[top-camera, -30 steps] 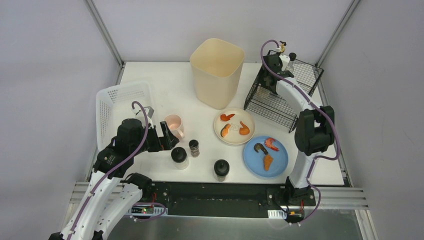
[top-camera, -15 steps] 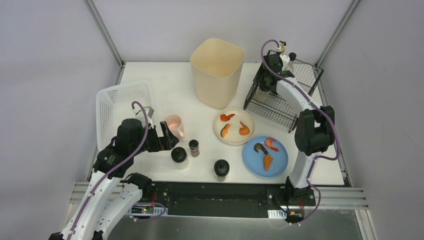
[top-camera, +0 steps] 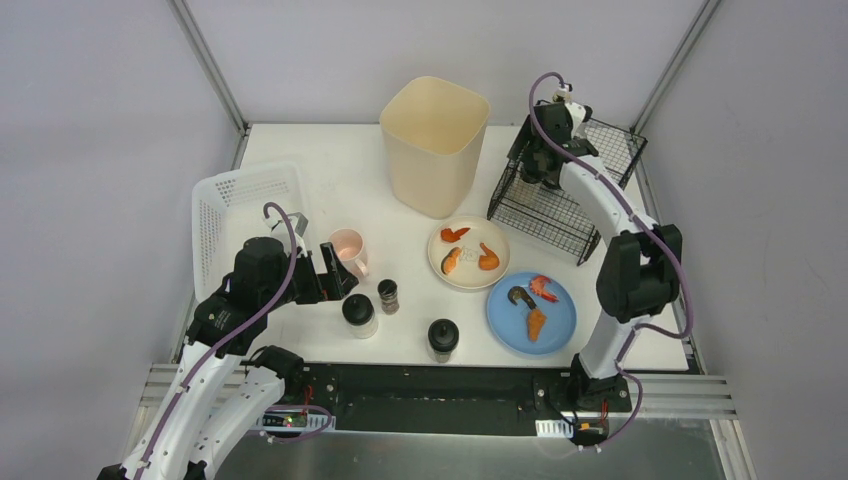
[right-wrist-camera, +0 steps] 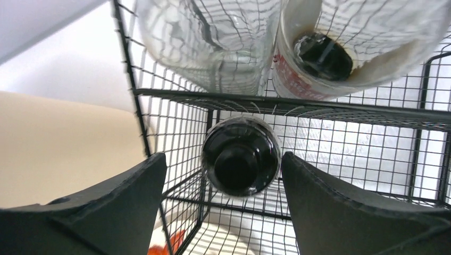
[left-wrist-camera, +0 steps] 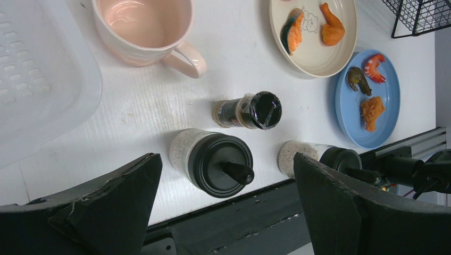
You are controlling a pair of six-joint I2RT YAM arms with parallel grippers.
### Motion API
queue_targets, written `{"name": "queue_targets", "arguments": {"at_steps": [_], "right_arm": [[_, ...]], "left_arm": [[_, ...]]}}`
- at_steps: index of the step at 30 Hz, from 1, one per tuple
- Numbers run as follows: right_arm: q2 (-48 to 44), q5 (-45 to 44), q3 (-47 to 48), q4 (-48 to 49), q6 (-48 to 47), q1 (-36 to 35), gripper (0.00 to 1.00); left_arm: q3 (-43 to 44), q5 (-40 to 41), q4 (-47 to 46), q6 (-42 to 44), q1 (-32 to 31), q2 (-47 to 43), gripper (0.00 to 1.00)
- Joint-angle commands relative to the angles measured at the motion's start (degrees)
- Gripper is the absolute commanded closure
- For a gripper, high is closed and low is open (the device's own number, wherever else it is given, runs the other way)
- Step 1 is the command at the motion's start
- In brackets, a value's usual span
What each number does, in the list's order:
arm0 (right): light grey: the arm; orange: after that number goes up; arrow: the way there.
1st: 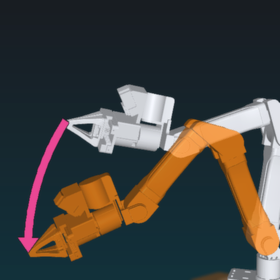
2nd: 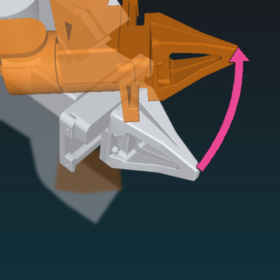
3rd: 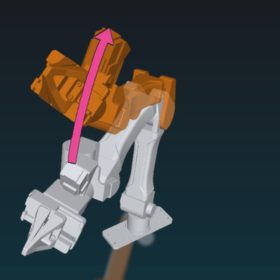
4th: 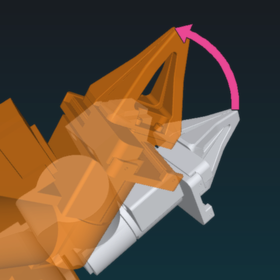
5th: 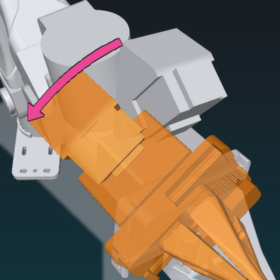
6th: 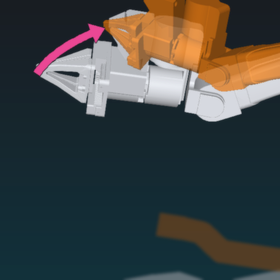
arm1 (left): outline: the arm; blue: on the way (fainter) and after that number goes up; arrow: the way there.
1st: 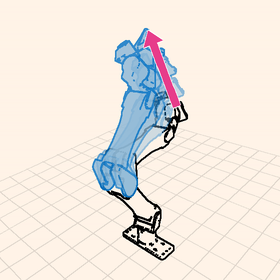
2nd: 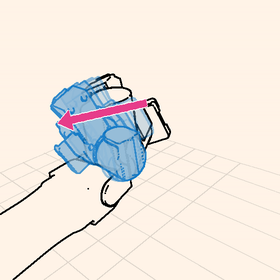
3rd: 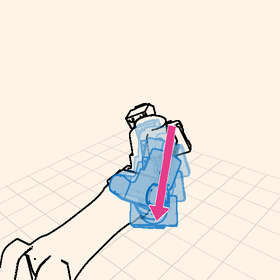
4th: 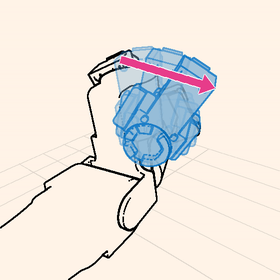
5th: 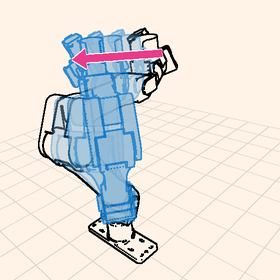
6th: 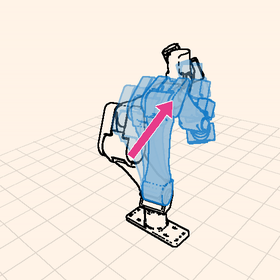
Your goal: Clear the kitchen counter
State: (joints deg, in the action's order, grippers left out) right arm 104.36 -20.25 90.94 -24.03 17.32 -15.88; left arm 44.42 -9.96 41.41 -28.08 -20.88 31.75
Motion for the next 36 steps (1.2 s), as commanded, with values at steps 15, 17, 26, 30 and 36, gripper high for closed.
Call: {"name": "queue_targets", "arguments": {"at_steps": [15, 17, 26, 30, 36], "right_arm": [[-30.44, 7.73, -19.13, -1.38, -2.74, -8.2, 0.14], [-33.33, 9.95, -21.36, -2.15, -2.61, -10.06, 0.12], [-41.71, 15.15, -28.67, -5.95, -0.85, -22.83, 0.08], [-42.36, 13.85, -30.67, -7.41, -0.43, -30.14, 0.03], [-42.2, 11.93, -34.35, -5.98, 1.13, -39.46, 0.01]], "left_arm": [[0.25, -0.56, -0.24, -0.23, 0.49, 0.02, 0.0], [0.27, -0.55, -0.19, -0.3, 0.49, 0.35, 0.0], [0.25, -0.13, -0.18, -0.3, 0.49, 0.34, 0.0], [0.27, 0.22, -0.19, -0.39, 0.49, 0.47, 0.0], [0.25, 0.18, -0.19, -0.35, 0.45, 0.6, 0.0]]}}
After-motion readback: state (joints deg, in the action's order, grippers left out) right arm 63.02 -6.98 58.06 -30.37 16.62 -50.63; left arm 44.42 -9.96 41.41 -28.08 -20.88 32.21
